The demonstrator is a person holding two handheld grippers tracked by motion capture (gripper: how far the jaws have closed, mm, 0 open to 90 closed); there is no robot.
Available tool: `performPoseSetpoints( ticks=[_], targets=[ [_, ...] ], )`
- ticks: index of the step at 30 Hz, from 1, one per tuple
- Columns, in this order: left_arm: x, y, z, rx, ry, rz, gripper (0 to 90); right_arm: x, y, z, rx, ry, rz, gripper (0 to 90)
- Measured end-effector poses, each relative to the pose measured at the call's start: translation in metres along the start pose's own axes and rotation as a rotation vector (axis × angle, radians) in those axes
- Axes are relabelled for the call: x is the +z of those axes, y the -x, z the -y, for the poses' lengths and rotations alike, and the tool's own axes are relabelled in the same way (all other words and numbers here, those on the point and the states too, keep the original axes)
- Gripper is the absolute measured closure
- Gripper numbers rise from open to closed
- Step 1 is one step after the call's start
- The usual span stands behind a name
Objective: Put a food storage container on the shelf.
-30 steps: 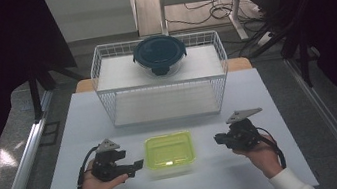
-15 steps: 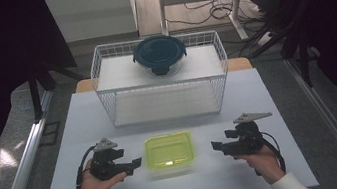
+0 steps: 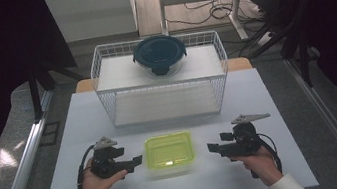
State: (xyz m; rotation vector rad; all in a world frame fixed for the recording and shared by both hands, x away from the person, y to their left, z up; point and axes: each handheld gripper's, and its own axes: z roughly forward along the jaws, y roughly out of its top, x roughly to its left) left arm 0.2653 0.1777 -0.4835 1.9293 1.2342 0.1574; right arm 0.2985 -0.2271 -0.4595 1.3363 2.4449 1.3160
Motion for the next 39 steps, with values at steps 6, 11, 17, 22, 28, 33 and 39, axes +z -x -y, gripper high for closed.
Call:
performPoseSetpoints(
  ticks=[6,11,17,22,28,33,39],
  targets=[
    [0.004,-0.003,-0.005,-0.048,0.003,0.035,20.8,0.007,-0.006,0.0,0.006,-0.021,0.0,28.7],
    [0.014,-0.004,-0.008,-0.076,-0.012,0.062,22.2,0.017,-0.011,-0.002,0.01,-0.034,-0.024,30.1],
    [0.024,-0.008,-0.012,-0.111,-0.031,0.092,23.2,0.034,-0.012,-0.007,0.036,-0.067,-0.042,31.0],
    [0.031,-0.014,-0.017,-0.162,-0.033,0.118,24.7,0.048,-0.009,-0.013,0.087,-0.08,-0.063,31.6],
    [0.039,-0.018,-0.018,-0.209,-0.054,0.153,26.8,0.065,-0.013,-0.018,0.103,-0.105,-0.078,31.8],
    [0.043,-0.019,-0.016,-0.225,-0.062,0.168,28.2,0.07,-0.012,-0.017,0.133,-0.121,-0.09,32.0],
    [0.047,-0.021,-0.014,-0.273,-0.071,0.214,32.5,0.072,-0.009,-0.014,0.169,-0.133,-0.108,34.1]
  ],
)
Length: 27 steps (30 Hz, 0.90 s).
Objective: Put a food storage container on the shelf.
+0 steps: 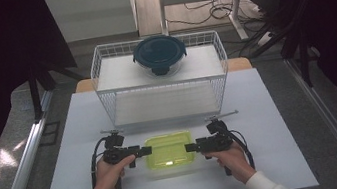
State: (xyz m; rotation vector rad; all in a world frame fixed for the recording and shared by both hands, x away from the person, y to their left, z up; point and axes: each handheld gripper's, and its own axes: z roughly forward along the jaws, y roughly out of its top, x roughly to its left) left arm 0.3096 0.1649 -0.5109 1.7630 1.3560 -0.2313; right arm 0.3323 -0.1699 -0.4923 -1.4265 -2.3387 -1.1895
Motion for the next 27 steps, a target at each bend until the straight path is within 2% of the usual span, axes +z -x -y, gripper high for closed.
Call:
performPoseSetpoints(
  ticks=[4,7,10,14,16,18,21,24,27],
  targets=[
    [0.001,-0.001,0.002,-0.017,-0.012,0.016,34.8,0.004,0.001,0.0,0.021,-0.008,-0.02,37.4],
    [0.002,-0.003,0.002,-0.047,-0.021,0.053,38.5,0.007,0.002,0.001,0.029,-0.014,-0.027,40.2],
    [0.004,-0.004,0.004,-0.051,-0.037,0.061,43.2,0.009,0.004,0.001,0.047,-0.019,-0.037,44.8],
    [0.008,-0.003,0.005,-0.067,-0.056,0.09,52.3,0.01,0.009,0.002,0.097,-0.019,-0.084,52.7],
    [0.009,-0.002,0.006,-0.078,-0.058,0.074,58.2,0.01,0.01,0.002,0.12,-0.026,-0.107,55.7],
    [0.008,-0.001,0.006,-0.081,-0.056,0.059,64.3,0.009,0.011,0.003,0.128,-0.026,-0.1,60.0],
    [0.005,-0.001,0.007,-0.094,-0.044,0.058,72.0,0.006,0.013,0.004,0.15,-0.022,-0.107,66.2],
    [0.003,0.001,0.007,-0.093,-0.029,0.065,75.9,0.002,0.012,0.004,0.14,-0.013,-0.093,73.3],
    [0.0,0.002,0.006,-0.081,-0.023,0.056,77.5,0.001,0.01,0.005,0.134,-0.006,-0.093,74.5]
  ],
)
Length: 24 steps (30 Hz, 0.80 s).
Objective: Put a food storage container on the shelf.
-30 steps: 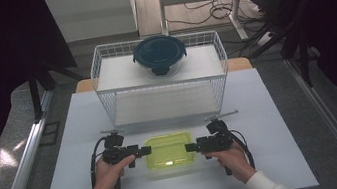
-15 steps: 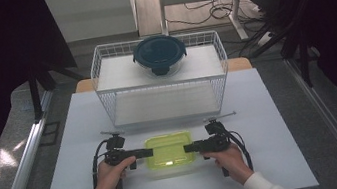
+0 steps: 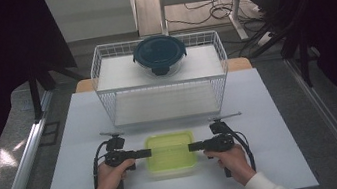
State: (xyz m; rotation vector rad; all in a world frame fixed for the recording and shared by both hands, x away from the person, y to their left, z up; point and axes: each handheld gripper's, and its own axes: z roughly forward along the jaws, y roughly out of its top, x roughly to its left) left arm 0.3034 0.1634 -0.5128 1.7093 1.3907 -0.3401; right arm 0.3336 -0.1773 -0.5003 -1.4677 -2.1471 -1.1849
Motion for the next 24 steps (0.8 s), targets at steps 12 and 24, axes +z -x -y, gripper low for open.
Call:
performPoseSetpoints(
  ticks=[12,24],
  targets=[
    [-0.017,0.013,-0.001,0.06,0.047,0.013,79.1,-0.016,-0.022,-0.003,-0.111,0.06,0.005,76.3],
    [-0.035,0.03,-0.005,0.115,0.101,0.019,79.2,-0.033,-0.044,-0.009,-0.212,0.112,0.015,76.4]
  ],
)
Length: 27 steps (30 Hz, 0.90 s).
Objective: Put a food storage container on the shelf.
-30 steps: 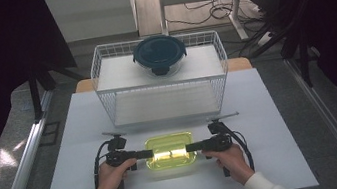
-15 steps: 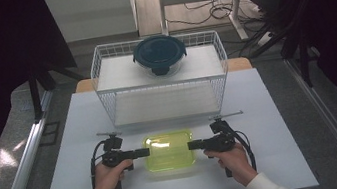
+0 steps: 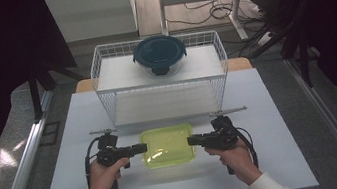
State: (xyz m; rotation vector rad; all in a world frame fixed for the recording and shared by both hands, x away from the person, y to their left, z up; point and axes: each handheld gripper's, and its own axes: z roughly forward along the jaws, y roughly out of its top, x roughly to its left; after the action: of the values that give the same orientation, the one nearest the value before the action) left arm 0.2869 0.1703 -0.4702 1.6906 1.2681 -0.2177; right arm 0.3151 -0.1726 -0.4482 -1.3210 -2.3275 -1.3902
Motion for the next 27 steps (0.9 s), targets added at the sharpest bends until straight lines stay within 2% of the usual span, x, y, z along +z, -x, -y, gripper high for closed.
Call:
performPoseSetpoints(
  ticks=[12,22,27],
  targets=[
    [-0.01,0.009,-0.011,0.025,0.031,0.001,79.3,-0.009,-0.008,-0.012,-0.047,0.026,0.002,76.4],
    [-0.032,0.024,-0.043,0.063,0.085,0.007,79.3,-0.022,-0.026,-0.047,-0.114,0.073,0.007,76.4],
    [-0.043,0.038,-0.062,0.104,0.11,-0.007,79.2,-0.032,-0.036,-0.066,-0.144,0.099,0.022,76.6]
  ],
)
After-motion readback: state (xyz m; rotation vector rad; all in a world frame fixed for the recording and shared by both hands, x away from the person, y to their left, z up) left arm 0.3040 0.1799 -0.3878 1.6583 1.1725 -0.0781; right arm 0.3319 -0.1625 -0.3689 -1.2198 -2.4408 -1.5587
